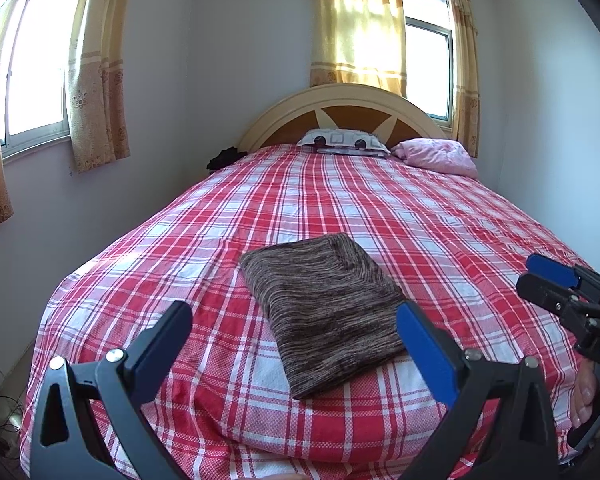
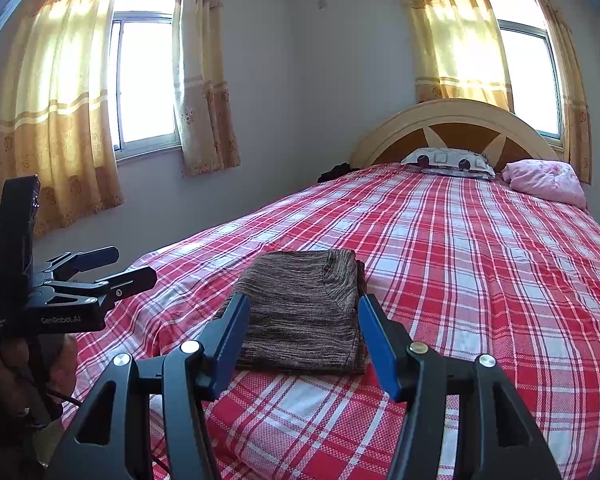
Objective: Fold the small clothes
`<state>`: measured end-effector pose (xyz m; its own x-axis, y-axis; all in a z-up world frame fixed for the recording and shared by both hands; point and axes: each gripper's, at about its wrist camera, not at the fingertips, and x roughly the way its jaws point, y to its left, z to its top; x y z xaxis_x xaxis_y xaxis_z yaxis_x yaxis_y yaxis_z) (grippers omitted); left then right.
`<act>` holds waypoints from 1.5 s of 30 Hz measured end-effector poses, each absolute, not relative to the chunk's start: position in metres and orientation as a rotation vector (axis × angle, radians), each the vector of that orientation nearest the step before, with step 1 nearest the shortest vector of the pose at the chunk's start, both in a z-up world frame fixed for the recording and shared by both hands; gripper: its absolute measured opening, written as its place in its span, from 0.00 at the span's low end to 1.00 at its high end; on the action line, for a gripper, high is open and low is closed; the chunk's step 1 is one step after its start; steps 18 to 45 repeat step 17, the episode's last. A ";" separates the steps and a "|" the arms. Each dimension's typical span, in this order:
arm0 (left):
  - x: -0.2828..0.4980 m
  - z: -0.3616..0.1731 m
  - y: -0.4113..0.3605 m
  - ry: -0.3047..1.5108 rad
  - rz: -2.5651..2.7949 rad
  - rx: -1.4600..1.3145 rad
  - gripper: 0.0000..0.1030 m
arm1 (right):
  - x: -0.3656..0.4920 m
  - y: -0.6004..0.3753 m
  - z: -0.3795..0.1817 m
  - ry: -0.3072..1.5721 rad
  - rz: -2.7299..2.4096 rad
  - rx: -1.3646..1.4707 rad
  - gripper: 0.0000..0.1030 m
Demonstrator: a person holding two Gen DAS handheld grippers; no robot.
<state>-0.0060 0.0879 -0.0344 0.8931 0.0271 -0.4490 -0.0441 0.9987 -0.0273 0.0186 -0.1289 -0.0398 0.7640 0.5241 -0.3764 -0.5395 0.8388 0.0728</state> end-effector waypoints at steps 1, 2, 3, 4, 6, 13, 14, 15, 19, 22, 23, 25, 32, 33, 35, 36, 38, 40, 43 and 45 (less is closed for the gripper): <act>-0.006 -0.034 0.088 0.466 0.038 -0.037 1.00 | 0.018 -0.129 -0.040 0.396 0.579 -0.041 0.56; -0.006 -0.034 0.089 0.467 0.040 -0.038 1.00 | 0.018 -0.129 -0.040 0.395 0.580 -0.042 0.56; -0.005 -0.034 0.089 0.468 0.041 -0.039 1.00 | 0.018 -0.129 -0.039 0.393 0.581 -0.042 0.56; -0.005 -0.035 0.089 0.470 0.041 -0.038 1.00 | 0.018 -0.128 -0.040 0.394 0.582 -0.042 0.56; -0.004 -0.035 0.090 0.474 0.040 -0.037 1.00 | 0.018 -0.128 -0.041 0.398 0.583 -0.044 0.56; -0.004 -0.038 0.090 0.467 0.027 -0.041 1.00 | 0.019 -0.126 -0.045 0.408 0.589 -0.049 0.56; -0.004 -0.038 0.090 0.467 0.027 -0.041 1.00 | 0.019 -0.126 -0.046 0.410 0.590 -0.050 0.56; -0.004 -0.038 0.090 0.467 0.028 -0.041 1.00 | 0.019 -0.126 -0.046 0.411 0.590 -0.050 0.56; -0.003 -0.038 0.091 0.469 0.031 -0.041 1.00 | 0.019 -0.127 -0.047 0.413 0.587 -0.049 0.56; -0.003 -0.038 0.091 0.469 0.031 -0.041 1.00 | 0.019 -0.127 -0.047 0.413 0.587 -0.049 0.56; -0.003 -0.038 0.091 0.469 0.031 -0.041 1.00 | 0.019 -0.127 -0.047 0.413 0.587 -0.049 0.56; -0.003 -0.038 0.091 0.469 0.031 -0.041 1.00 | 0.019 -0.127 -0.047 0.413 0.587 -0.049 0.56; -0.003 -0.038 0.091 0.469 0.031 -0.041 1.00 | 0.019 -0.127 -0.047 0.413 0.587 -0.049 0.56; -0.003 -0.038 0.091 0.469 0.031 -0.041 1.00 | 0.019 -0.127 -0.047 0.413 0.587 -0.049 0.56; -0.003 -0.038 0.091 0.469 0.031 -0.041 1.00 | 0.019 -0.127 -0.047 0.413 0.587 -0.049 0.56; -0.003 -0.038 0.091 0.469 0.031 -0.041 1.00 | 0.019 -0.127 -0.047 0.413 0.587 -0.049 0.56; -0.003 -0.038 0.091 0.469 0.031 -0.041 1.00 | 0.019 -0.127 -0.047 0.413 0.587 -0.049 0.56; -0.003 -0.038 0.091 0.469 0.031 -0.041 1.00 | 0.019 -0.127 -0.047 0.413 0.587 -0.049 0.56; -0.003 -0.038 0.091 0.469 0.031 -0.041 1.00 | 0.019 -0.127 -0.047 0.413 0.587 -0.049 0.56; -0.003 -0.038 0.091 0.469 0.031 -0.041 1.00 | 0.019 -0.127 -0.047 0.413 0.587 -0.049 0.56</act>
